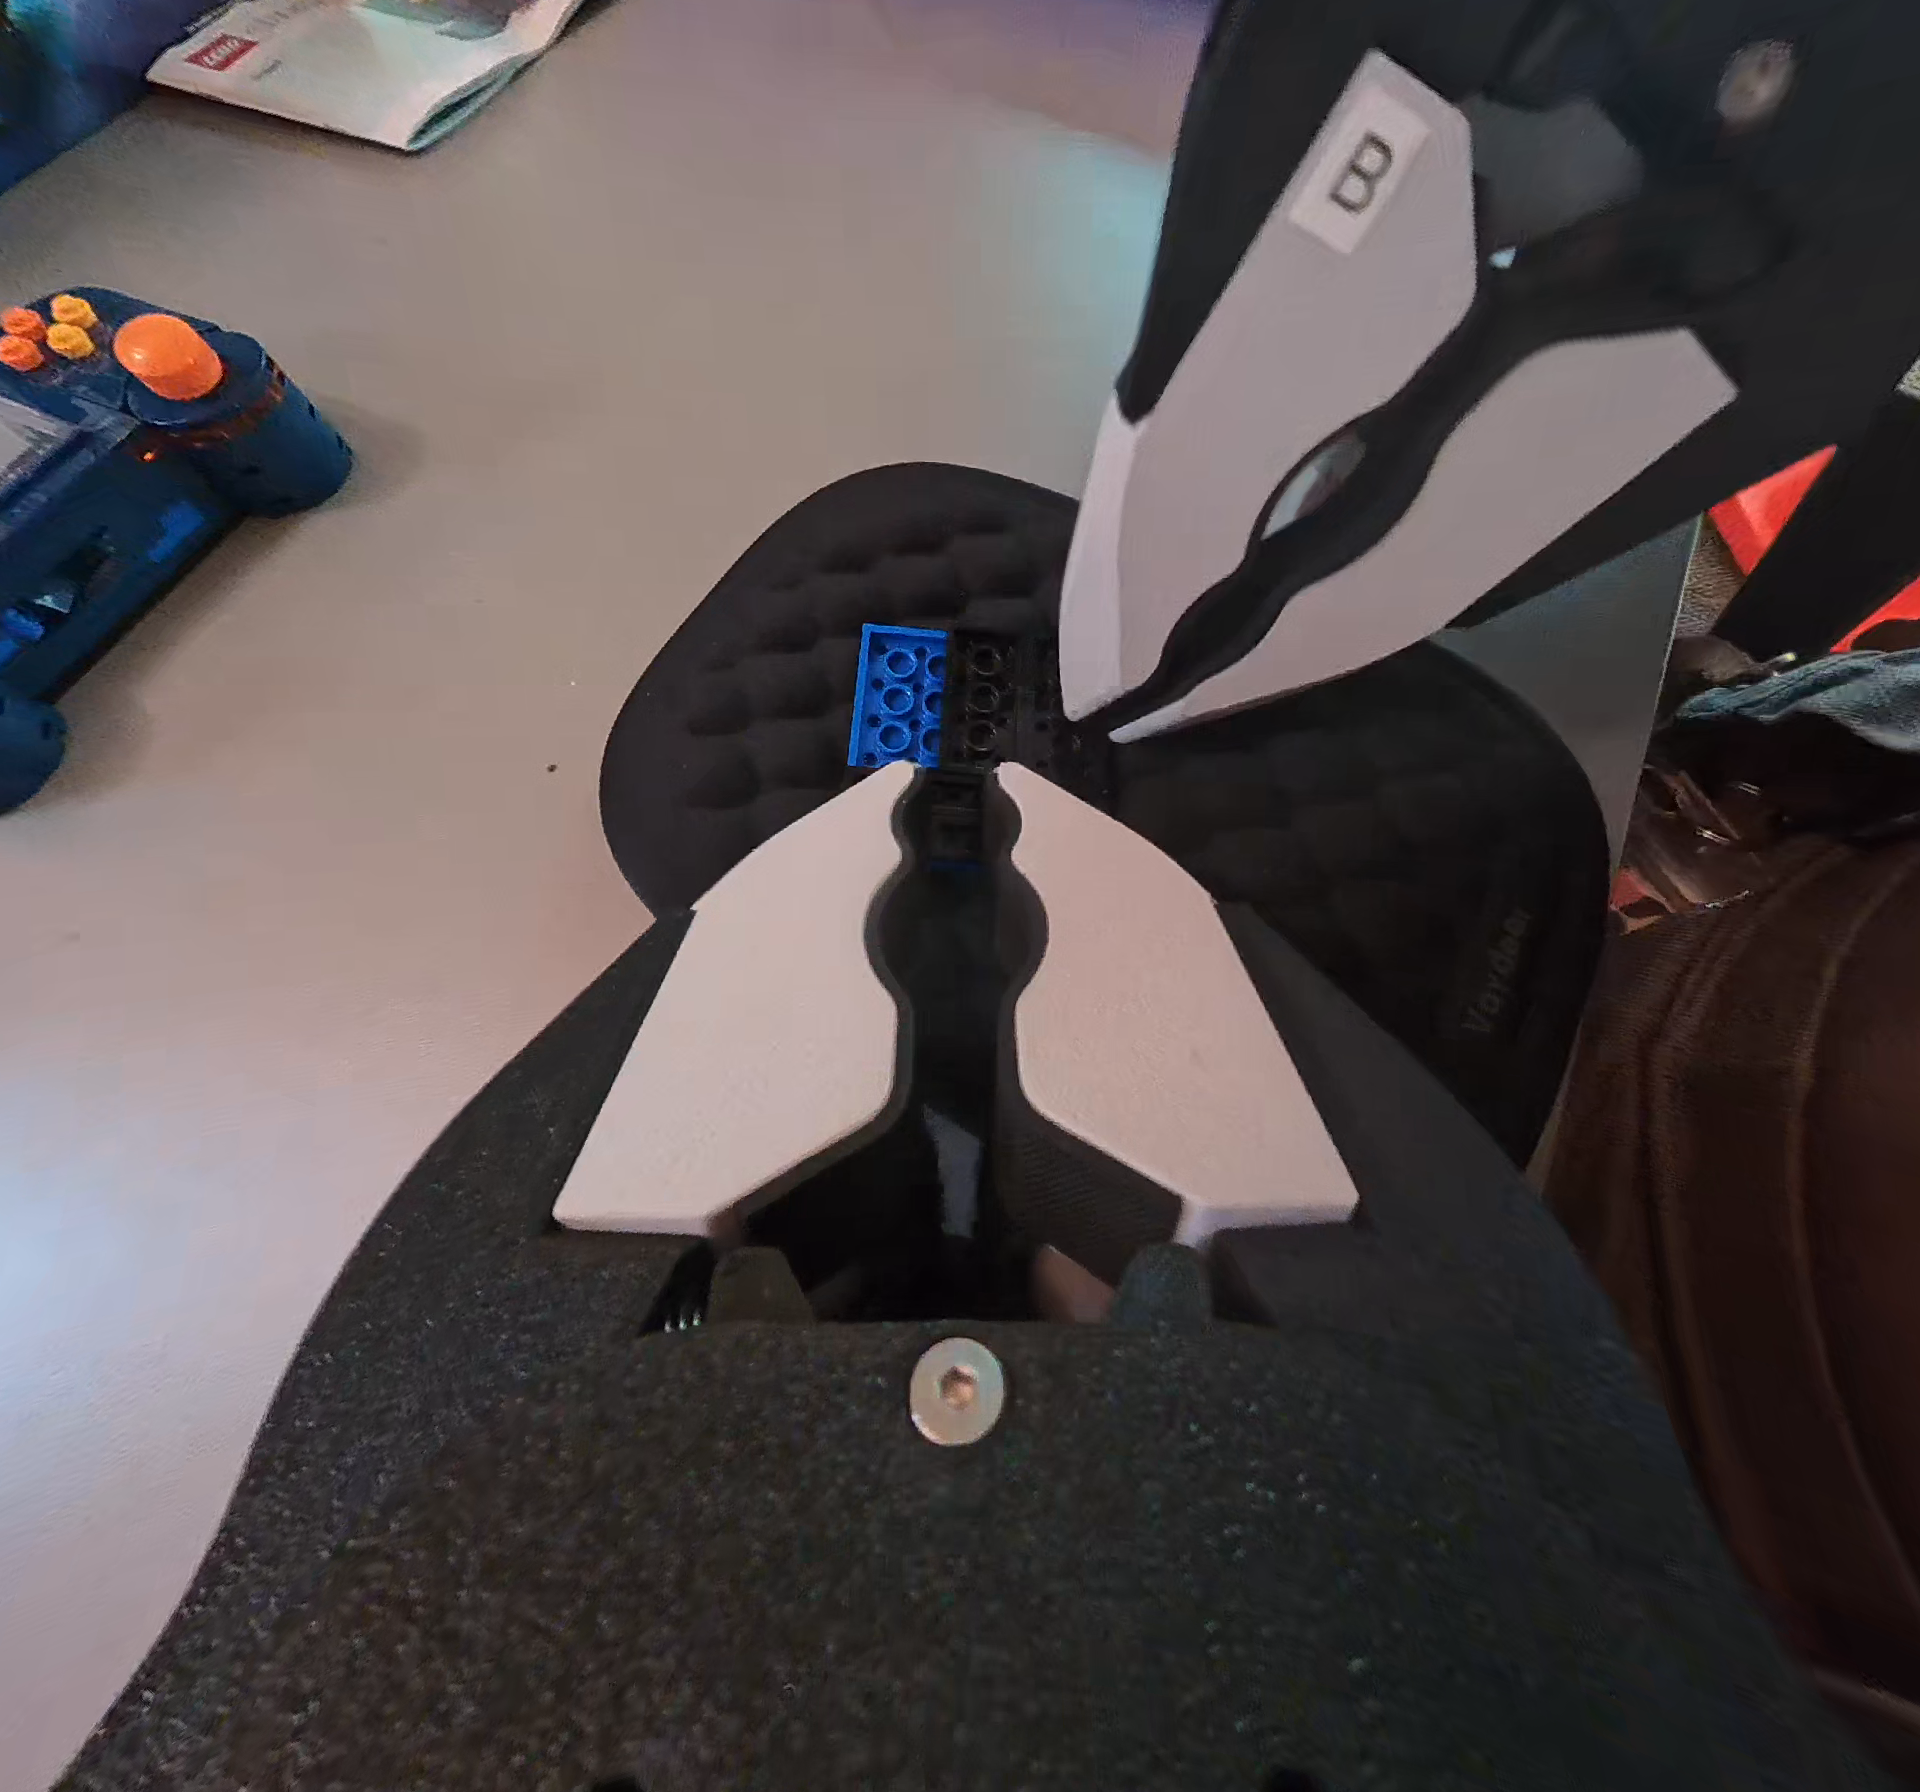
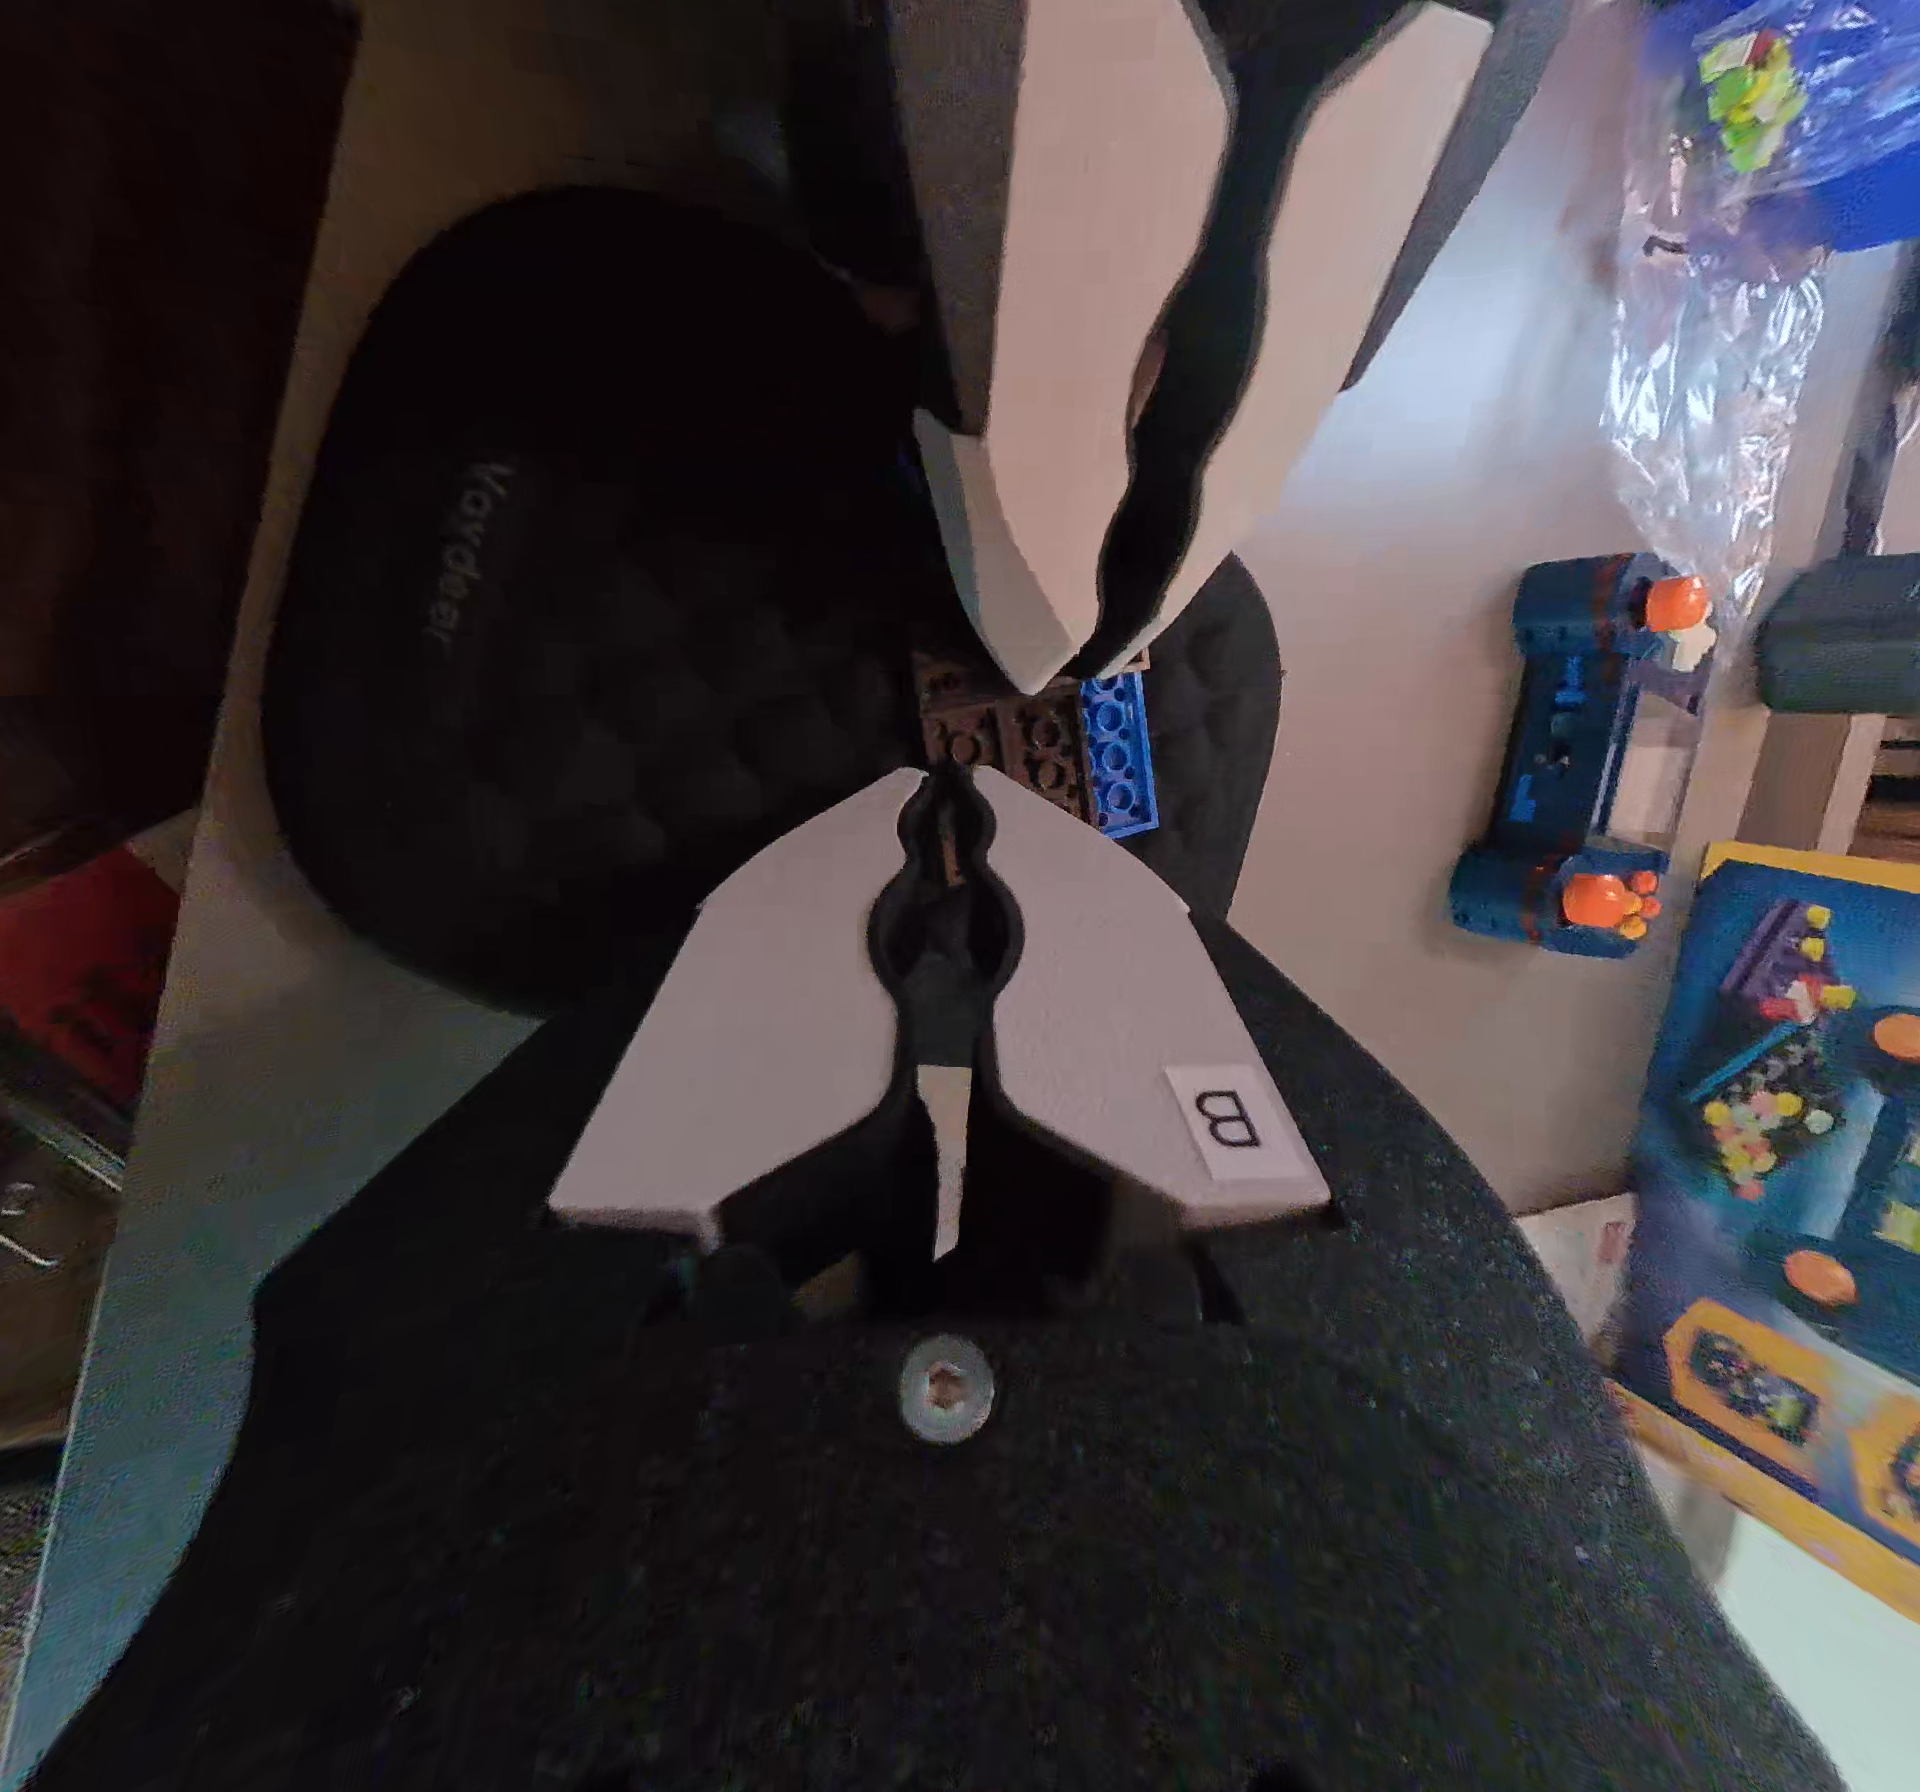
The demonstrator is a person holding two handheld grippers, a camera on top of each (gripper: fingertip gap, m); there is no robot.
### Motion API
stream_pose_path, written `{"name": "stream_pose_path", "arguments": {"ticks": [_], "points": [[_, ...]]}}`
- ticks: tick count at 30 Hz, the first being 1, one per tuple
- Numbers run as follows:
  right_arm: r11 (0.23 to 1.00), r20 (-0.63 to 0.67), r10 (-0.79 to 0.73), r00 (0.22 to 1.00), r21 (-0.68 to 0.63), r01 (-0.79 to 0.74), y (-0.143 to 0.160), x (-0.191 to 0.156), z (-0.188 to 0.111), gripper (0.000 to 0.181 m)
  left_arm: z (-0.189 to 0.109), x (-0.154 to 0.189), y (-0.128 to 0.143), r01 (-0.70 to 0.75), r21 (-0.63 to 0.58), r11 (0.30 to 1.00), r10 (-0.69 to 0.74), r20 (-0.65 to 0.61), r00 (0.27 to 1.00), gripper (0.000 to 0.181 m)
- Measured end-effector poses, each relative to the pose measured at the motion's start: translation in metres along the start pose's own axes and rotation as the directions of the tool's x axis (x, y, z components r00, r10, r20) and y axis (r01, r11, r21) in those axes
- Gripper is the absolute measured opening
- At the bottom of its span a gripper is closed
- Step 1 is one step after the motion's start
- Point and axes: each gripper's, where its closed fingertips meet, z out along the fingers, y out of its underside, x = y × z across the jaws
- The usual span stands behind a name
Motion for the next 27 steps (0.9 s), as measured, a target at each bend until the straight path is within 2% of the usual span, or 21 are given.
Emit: {"name": "stream_pose_path", "arguments": {"ticks": [2,4,5,7,10,12,17,20,23,27], "points": [[0.988,0.061,0.114,0.992,0.099,-0.12,-0.003,0.004,-0.002,0.008,-0.001,0.0,-0.001,-0.006,0.007,1.0,0.006,0.009,1.0,0.01],[0.971,0.121,0.172,0.978,0.145,-0.189,-0.003,0.015,-0.005,0.037,-0.001,0.0,-0.001,-0.007,0.011,1.0,0.007,0.009,1.0,0.01],[0.968,0.183,0.18,0.967,0.145,-0.207,-0.004,0.016,-0.006,0.041,-0.002,0.0,-0.001,-0.005,0.013,1.0,0.005,0.007,1.0,0.01],[0.966,0.281,0.169,0.945,0.145,-0.216,-0.009,0.018,-0.006,0.041,-0.002,0.0,-0.002,-0.013,0.015,1.0,0.013,0.013,1.0,0.01],[0.991,0.391,0.096,0.915,0.043,-0.123,-0.006,0.008,0.004,0.037,-0.002,0.001,-0.002,-0.027,0.016,1.0,0.026,0.022,0.999,0.01],[0.998,0.404,0.061,0.913,-0.001,-0.066,-0.004,0.009,0.008,0.033,-0.001,0.001,-0.001,-0.036,0.013,0.999,0.036,0.027,0.999,0.009],[0.989,0.475,0.109,0.873,-0.14,-0.047,0.0,0.007,0.008,0.034,0.0,0.002,0.0,-0.044,0.0,0.999,0.044,0.026,0.999,0.008],[0.989,0.457,0.081,0.886,-0.145,-0.015,0.0,0.006,0.009,0.033,-0.001,0.002,0.002,-0.054,-0.009,0.998,0.055,0.035,0.998,0.008],[0.994,0.34,0.041,0.94,-0.109,-0.004,-0.001,0.006,0.009,0.033,0.0,0.002,0.002,-0.039,-0.007,0.999,0.04,0.018,0.999,0.009],[0.998,0.179,0.06,0.982,-0.003,-0.06,-0.002,0.006,0.008,0.032,-0.001,0.002,0.0,-0.01,0.004,1.0,0.01,0.002,1.0,0.009]]}}
